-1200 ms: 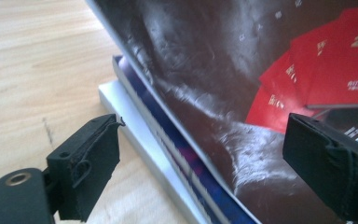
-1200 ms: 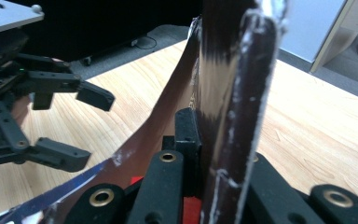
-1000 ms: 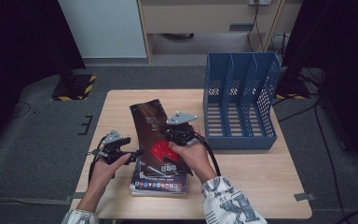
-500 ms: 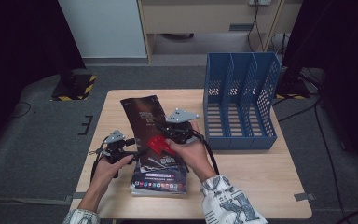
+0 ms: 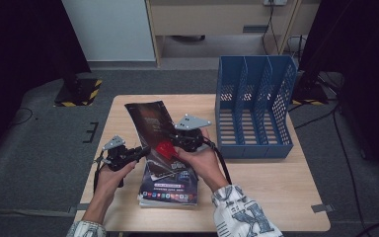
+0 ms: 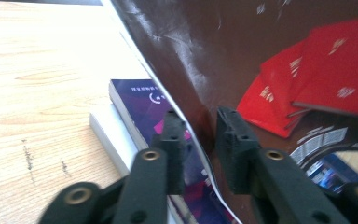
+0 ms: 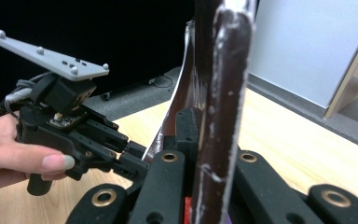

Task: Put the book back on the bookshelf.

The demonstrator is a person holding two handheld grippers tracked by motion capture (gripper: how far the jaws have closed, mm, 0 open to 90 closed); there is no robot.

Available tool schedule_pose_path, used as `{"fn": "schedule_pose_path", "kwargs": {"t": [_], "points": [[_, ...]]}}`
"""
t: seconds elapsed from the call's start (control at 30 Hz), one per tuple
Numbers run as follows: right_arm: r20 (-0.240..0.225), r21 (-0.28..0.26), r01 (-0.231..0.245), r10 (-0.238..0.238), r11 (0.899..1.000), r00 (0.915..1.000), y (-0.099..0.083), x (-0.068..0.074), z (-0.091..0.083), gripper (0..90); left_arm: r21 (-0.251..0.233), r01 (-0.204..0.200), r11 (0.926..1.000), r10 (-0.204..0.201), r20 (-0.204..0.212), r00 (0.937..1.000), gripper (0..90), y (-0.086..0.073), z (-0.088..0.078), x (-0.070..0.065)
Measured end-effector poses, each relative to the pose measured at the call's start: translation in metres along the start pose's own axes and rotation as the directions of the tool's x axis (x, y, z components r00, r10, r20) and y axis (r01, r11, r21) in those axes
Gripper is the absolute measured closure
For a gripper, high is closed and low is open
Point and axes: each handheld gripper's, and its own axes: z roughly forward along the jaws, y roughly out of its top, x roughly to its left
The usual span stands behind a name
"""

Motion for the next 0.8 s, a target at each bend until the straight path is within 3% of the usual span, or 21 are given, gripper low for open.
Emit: {"fn": "schedule_pose_path", "kwargs": {"t": [0.13, 0.33, 0.43, 0.57, 0.6, 0.63, 0.67, 0.8], "points": [[0.004, -0.005, -0.009, 0.009, 1.000, 0.9999, -0.002, -0.002, 0.001, 86.9, 0.004, 0.025, 0.9997, -0.025, 0.007, 0.9997, 79.8, 0.002, -0.002, 0.001], [0.007, -0.020, -0.014, 0.014, 1.000, 0.9999, -0.002, -0.004, -0.003, 86.7, -0.003, -0.020, 0.9998, 0.020, -0.023, 0.9995, 86.8, 0.008, -0.011, -0.002], [0.014, 0.003, -0.008, 0.008, 1.000, 0.9999, -0.003, -0.006, -0.004, 86.6, -0.004, -0.046, 0.9989, 0.046, -0.047, 0.9978, 87.2, 0.010, -0.015, -0.003], [0.016, 0.009, 0.000, 0.000, 1.000, 0.9999, -0.003, -0.007, -0.006, 86.6, -0.009, -0.110, 0.9938, 0.109, -0.103, 0.9887, 87.4, 0.016, -0.024, -0.009], [0.016, 0.006, 0.000, 0.000, 1.000, 0.9999, -0.003, -0.008, -0.006, 86.5, -0.009, -0.110, 0.9938, 0.109, -0.103, 0.9887, 87.5, 0.016, -0.024, -0.009], [0.013, 0.005, -0.005, 0.005, 1.000, 0.9999, -0.004, -0.008, -0.006, 86.5, -0.010, -0.143, 0.9896, 0.141, -0.132, 0.9812, 87.5, 0.019, -0.029, -0.011], [0.011, 0.004, -0.003, 0.003, 1.000, 0.9999, -0.004, -0.009, -0.006, 86.5, -0.012, -0.156, 0.9877, 0.152, -0.143, 0.9780, 87.5, 0.019, -0.031, -0.011], [0.005, 0.002, -0.011, 0.011, 1.000, 0.9999, -0.006, -0.011, -0.004, 86.3, -0.012, -0.165, 0.9861, 0.162, -0.141, 0.9766, 87.6, 0.019, -0.033, -0.010]]}}
